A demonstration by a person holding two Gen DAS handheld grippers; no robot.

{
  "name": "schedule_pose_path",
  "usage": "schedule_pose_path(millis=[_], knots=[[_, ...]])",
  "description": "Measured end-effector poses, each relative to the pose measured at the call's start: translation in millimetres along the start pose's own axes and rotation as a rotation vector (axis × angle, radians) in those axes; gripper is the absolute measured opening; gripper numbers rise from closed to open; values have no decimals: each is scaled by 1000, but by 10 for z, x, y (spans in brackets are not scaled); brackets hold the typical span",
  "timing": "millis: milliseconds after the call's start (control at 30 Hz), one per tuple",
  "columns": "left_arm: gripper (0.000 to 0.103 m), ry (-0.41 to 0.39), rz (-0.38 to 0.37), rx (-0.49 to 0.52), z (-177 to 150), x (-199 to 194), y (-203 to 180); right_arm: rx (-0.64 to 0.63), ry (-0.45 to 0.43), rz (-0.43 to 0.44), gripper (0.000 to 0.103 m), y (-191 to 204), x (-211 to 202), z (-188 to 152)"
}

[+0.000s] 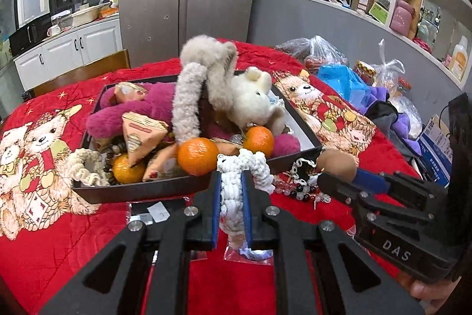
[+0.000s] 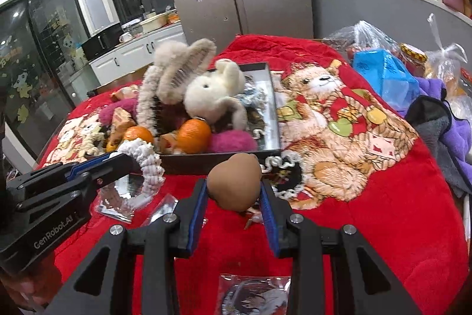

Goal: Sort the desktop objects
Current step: 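Grasp the white beaded bracelet with the left tool while the right tool grasps the brown sponge, then carry the bracelet and sponge over the black box with both tools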

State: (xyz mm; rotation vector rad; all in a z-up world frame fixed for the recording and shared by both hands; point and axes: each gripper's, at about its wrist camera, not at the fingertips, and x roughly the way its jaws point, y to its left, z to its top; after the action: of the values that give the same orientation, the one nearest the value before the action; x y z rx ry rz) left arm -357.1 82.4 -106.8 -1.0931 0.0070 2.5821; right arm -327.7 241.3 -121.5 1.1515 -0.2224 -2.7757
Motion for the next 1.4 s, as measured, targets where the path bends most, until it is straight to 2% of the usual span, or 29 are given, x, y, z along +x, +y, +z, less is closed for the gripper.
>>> schedule_pose_path(millis=[133, 367, 500, 600, 933, 1133, 1400], knots=[[13, -17, 9, -3, 19, -60, 7, 25, -4, 80, 36, 55, -11, 18], [13, -16, 10, 4, 25, -90, -28, -8, 7, 88, 36, 184, 25, 0], [13, -27, 18, -12, 62, -154, 44, -15, 30, 131, 36, 226, 40, 23], [13, -28, 4, -27, 102, -215, 133, -19, 28, 128, 36, 240, 2, 82], [13, -77, 49, -76, 365, -479, 456, -71, -15, 126, 36, 417, -211, 485], [13, -67, 74, -106, 674, -366, 625, -110, -13, 116, 36, 596, -109, 782], [13, -76, 107, -124, 1017, -143, 796, -178, -60, 67, 36, 776, -32, 1148]])
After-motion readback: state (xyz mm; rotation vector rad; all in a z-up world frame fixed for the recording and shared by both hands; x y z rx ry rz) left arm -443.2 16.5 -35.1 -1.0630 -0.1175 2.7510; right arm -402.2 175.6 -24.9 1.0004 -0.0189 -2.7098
